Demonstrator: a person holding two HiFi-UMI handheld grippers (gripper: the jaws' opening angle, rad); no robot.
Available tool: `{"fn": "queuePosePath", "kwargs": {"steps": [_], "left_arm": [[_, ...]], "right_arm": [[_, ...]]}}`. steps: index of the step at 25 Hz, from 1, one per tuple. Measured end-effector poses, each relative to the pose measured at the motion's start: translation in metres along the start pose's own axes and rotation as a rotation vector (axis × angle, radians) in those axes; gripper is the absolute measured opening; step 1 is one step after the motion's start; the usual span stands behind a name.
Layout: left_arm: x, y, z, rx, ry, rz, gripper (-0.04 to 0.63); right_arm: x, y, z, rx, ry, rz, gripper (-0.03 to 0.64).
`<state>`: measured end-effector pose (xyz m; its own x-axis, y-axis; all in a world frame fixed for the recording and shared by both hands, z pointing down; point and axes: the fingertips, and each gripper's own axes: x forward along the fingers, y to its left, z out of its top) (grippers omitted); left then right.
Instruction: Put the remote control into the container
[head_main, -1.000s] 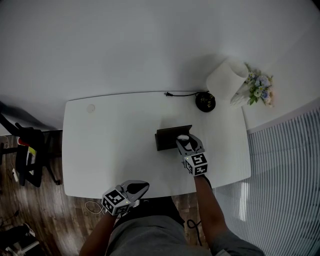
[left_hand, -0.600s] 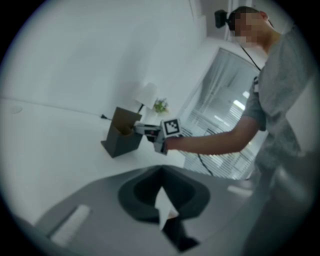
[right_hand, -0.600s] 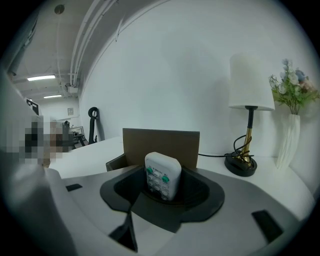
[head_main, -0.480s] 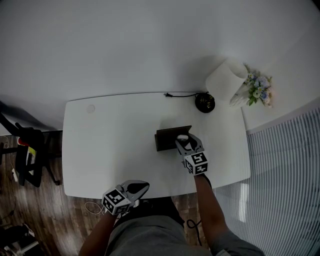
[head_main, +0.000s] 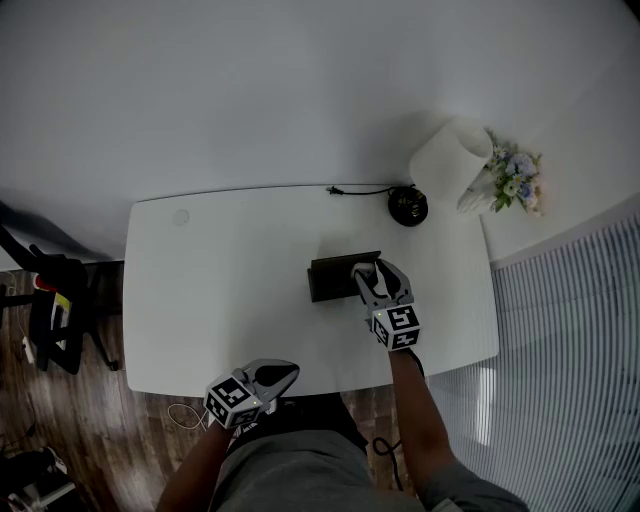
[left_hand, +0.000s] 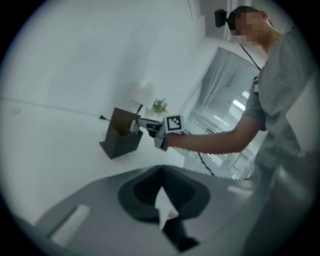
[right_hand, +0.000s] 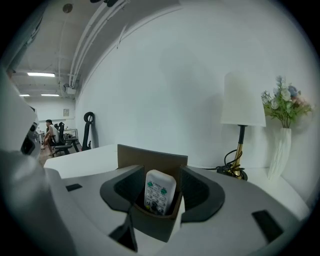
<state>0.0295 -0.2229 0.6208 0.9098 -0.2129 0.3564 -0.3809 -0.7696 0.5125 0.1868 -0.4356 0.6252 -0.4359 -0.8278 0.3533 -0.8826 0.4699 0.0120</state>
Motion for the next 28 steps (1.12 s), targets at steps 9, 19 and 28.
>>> {"fn": "queuePosePath", "kwargs": {"steps": [9, 19, 28], "left_arm": [[0.002, -0.005, 0.012, 0.021, -0.034, -0.008, -0.002], [-0.004, -0.004, 0.034, 0.070, -0.095, 0.002, -0.002], [-0.007, -0.025, 0.054, 0.089, -0.182, -0.038, -0.002]], "right_arm": [[-0.014, 0.012, 0.004, 0.023, 0.014, 0.030, 0.210], [-0.051, 0.039, -0.004, 0.028, 0.065, 0.050, 0.048], [-0.105, 0.079, 0.003, 0.128, 0.029, 0.065, 0.017]]}}
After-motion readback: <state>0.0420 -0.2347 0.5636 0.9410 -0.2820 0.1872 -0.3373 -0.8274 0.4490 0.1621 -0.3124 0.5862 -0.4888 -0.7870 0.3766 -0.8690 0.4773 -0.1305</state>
